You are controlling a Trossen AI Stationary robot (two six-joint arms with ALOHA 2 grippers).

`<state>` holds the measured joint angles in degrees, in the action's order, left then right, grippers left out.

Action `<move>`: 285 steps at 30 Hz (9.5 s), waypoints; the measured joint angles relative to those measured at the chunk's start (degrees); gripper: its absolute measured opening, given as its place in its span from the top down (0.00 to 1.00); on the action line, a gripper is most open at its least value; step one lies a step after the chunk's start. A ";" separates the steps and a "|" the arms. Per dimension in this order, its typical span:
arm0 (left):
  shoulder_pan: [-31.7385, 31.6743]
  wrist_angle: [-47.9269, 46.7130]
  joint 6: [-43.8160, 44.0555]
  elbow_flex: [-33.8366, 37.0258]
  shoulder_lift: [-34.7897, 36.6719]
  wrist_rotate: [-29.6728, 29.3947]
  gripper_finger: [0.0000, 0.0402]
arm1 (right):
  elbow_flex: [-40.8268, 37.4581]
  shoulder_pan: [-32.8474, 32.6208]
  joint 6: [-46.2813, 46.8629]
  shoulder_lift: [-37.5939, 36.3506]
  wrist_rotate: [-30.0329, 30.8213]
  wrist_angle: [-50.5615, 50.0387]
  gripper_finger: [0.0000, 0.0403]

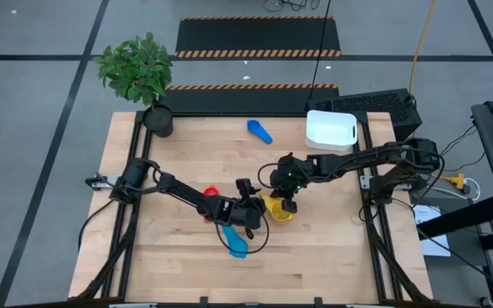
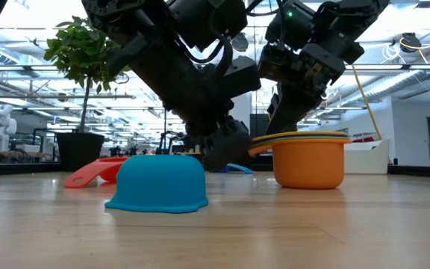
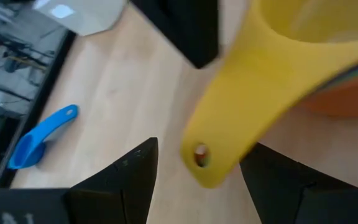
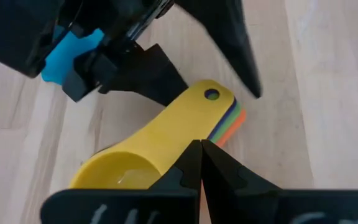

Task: Nest measuring cups in basket
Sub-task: Stack the yellow measuring cup on top of the violet measuring cup, then adjust the measuring cups, then stack the light blue measuring on top of the yellow measuring cup

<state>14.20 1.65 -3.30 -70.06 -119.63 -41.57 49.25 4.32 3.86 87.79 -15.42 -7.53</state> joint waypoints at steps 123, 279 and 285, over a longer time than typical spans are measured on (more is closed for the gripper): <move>-10.43 -10.87 1.37 -0.55 5.84 45.71 0.61 | -5.02 -12.41 2.36 -36.92 19.73 -14.43 1.00; 30.51 17.85 -23.46 6.73 28.96 -9.47 0.99 | -5.02 -40.87 10.39 -15.34 29.46 21.66 1.00; 31.73 29.94 -36.43 6.71 28.96 -9.45 0.99 | -5.02 -44.03 2.61 -15.34 34.86 29.26 0.89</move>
<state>45.93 31.59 -39.74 -63.35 -90.67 -51.03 44.23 -39.71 6.47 72.44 19.43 21.73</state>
